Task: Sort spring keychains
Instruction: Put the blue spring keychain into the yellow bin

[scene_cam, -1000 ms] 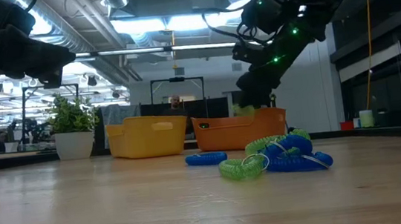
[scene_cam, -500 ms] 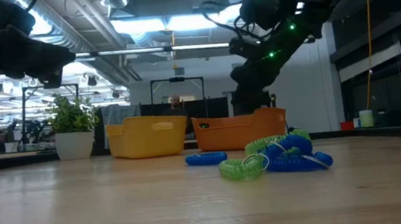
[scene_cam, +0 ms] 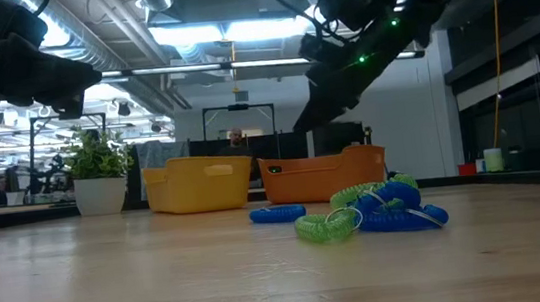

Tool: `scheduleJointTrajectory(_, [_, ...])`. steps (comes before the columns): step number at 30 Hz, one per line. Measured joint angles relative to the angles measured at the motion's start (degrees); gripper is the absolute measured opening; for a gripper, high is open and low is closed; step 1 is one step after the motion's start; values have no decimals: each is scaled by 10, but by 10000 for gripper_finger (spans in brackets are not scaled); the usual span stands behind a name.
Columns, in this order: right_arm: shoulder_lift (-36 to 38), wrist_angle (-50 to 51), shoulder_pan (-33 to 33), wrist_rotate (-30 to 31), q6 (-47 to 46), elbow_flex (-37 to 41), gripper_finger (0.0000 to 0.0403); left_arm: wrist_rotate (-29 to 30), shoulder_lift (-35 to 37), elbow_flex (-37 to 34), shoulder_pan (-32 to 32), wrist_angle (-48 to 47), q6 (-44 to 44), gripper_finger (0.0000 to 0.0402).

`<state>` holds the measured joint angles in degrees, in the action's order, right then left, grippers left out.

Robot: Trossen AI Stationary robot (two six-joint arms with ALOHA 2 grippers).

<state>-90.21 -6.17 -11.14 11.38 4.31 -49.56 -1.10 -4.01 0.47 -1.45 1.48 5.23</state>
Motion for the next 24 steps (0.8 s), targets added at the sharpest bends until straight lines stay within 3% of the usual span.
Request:
scheduleJointTrajectory(6, [0, 1, 25, -41, -22, 0, 145, 0, 0, 0, 0, 0, 0, 68])
scheduleJointTrajectory(24, [0, 12, 150, -41, -24, 0, 145, 0, 0, 0, 0, 0, 0, 69])
